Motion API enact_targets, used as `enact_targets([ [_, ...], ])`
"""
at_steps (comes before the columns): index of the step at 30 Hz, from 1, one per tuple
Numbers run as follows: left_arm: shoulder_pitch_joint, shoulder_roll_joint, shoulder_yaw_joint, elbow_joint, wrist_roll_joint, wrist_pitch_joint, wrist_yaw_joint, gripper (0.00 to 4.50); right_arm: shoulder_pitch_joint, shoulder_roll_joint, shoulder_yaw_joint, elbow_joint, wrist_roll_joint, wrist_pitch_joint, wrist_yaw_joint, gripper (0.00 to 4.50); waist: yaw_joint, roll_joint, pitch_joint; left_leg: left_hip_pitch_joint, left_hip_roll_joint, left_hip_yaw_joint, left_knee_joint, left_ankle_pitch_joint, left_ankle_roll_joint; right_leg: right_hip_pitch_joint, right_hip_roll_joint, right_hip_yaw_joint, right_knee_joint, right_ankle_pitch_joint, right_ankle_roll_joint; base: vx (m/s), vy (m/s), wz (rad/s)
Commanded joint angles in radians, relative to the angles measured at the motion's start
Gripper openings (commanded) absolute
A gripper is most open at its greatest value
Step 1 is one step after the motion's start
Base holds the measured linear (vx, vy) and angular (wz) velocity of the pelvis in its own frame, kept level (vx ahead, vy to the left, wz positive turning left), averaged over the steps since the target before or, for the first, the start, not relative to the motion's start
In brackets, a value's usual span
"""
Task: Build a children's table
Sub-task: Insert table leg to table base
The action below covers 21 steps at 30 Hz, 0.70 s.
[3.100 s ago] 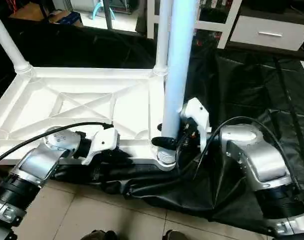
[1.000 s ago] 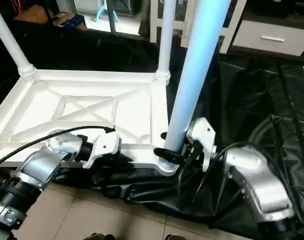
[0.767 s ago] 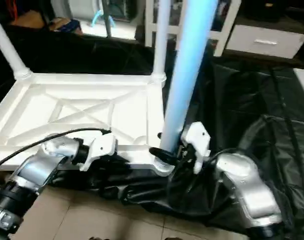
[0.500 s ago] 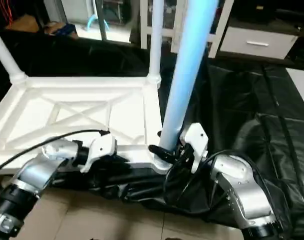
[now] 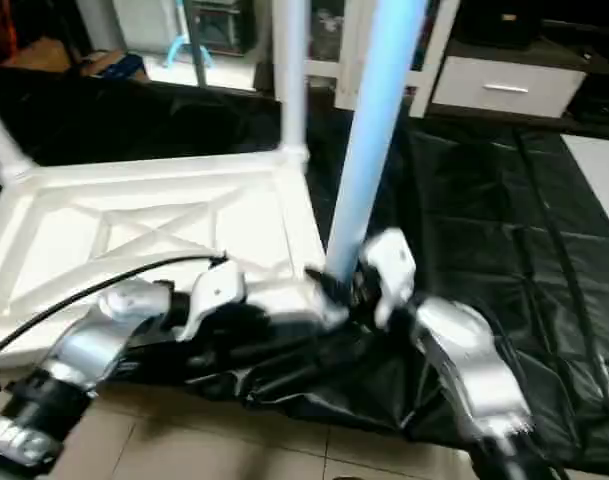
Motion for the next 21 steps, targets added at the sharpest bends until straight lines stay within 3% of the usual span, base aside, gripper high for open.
enact_targets([
  [1,-0.014,-0.053,0.023,0.006,-0.042,0.018,0.047,0.00,0.015,0.003,-0.018,0.181,-0.079,0.109,-0.121,1.86,-0.001,-0.009,-0.023,0.008,0.059,-0.042,-0.082,-0.396,-0.016,-0.004,-0.043,0.028,-0.074,-0.365,-0.186,0.000,0.000,0.00],
  [3,-0.038,-0.079,0.023,0.019,-0.043,0.038,0.065,0.00,-0.024,0.020,-0.027,0.227,-0.085,0.115,-0.165,1.86,-0.001,-0.010,-0.025,0.004,0.060,-0.042,-0.081,-0.367,-0.008,0.002,-0.043,0.027,-0.073,-0.337,-0.189,0.000,0.000,0.00],
  [5,-0.078,-0.120,0.020,0.048,-0.034,0.064,0.109,0.00,-0.082,0.043,-0.035,0.308,-0.102,0.114,-0.232,1.86,-0.005,-0.009,-0.026,0.007,0.057,-0.038,-0.077,-0.365,-0.011,-0.003,-0.040,0.026,-0.071,-0.333,-0.202,0.000,0.000,0.00],
  [7,-0.141,-0.198,0.030,0.108,-0.013,0.123,0.222,0.00,-0.172,0.076,-0.045,0.453,-0.140,0.066,-0.340,1.86,-0.003,-0.010,-0.037,0.004,0.056,-0.036,-0.071,-0.296,-0.004,0.008,-0.041,0.024,-0.061,-0.237,-0.224,0.000,0.000,0.00],
  [8,-0.171,-0.245,0.049,0.138,-0.005,0.163,0.296,0.00,-0.213,0.091,-0.048,0.519,-0.162,0.034,-0.399,1.86,-0.006,-0.009,-0.035,0.002,0.055,-0.033,-0.067,-0.270,0.005,0.006,-0.042,0.025,-0.061,-0.197,-0.246,0.000,0.000,0.00],
  [11,-0.203,-0.300,0.082,0.172,0.000,0.206,0.404,0.00,-0.254,0.103,-0.044,0.575,-0.191,-0.010,-0.462,1.86,-0.001,-0.011,-0.044,0.000,0.053,-0.031,-0.057,-0.200,0.025,0.017,-0.041,0.021,-0.051,-0.105,-0.272,0.000,0.000,0.00],
  [12,-0.233,-0.353,0.117,0.206,-0.007,0.228,0.503,0.00,-0.296,0.120,-0.046,0.628,-0.211,-0.051,-0.540,1.86,0.001,-0.014,-0.054,-0.004,0.053,-0.029,-0.045,-0.092,0.071,0.026,-0.040,0.021,-0.032,0.050,-0.299,0.000,0.000,0.00],
  [13,-0.246,-0.371,0.132,0.224,-0.014,0.226,0.535,0.00,-0.309,0.129,-0.051,0.646,-0.212,-0.065,-0.564,1.86,0.003,-0.014,-0.058,-0.007,0.047,-0.027,-0.037,-0.032,0.106,0.029,-0.038,0.019,-0.024,0.135,-0.318,0.000,0.000,0.00],
  [15,-0.259,-0.388,0.148,0.242,-0.019,0.217,0.573,0.00,-0.321,0.140,-0.059,0.662,-0.207,-0.075,-0.586,1.86,0.007,-0.016,-0.062,-0.010,0.044,-0.025,-0.031,0.013,0.147,0.031,-0.039,0.020,-0.017,0.208,-0.328,0.000,0.000,0.00],
  [16,-0.275,-0.404,0.168,0.265,-0.026,0.200,0.621,0.00,-0.338,0.156,-0.072,0.689,-0.202,-0.092,-0.615,1.86,0.011,-0.017,-0.061,-0.013,0.045,-0.025,-0.027,0.040,0.185,0.032,-0.041,0.018,-0.013,0.249,-0.335,0.000,0.000,0.00],
  [18,-0.285,-0.412,0.180,0.276,-0.030,0.199,0.637,0.00,-0.352,0.165,-0.080,0.718,-0.202,-0.111,-0.632,1.86,0.015,-0.016,-0.060,-0.010,0.049,-0.024,-0.025,0.026,0.216,0.029,-0.043,0.014,-0.015,0.198,-0.338,0.000,0.000,0.00],
  [21,-0.295,-0.415,0.193,0.283,-0.028,0.201,0.650,0.00,-0.379,0.179,-0.091,0.773,-0.200,-0.152,-0.652,1.86,0.014,-0.018,-0.055,-0.009,0.052,-0.024,-0.029,-0.011,0.215,0.025,-0.043,0.012,-0.022,0.097,-0.330,0.000,0.000,0.00],
])
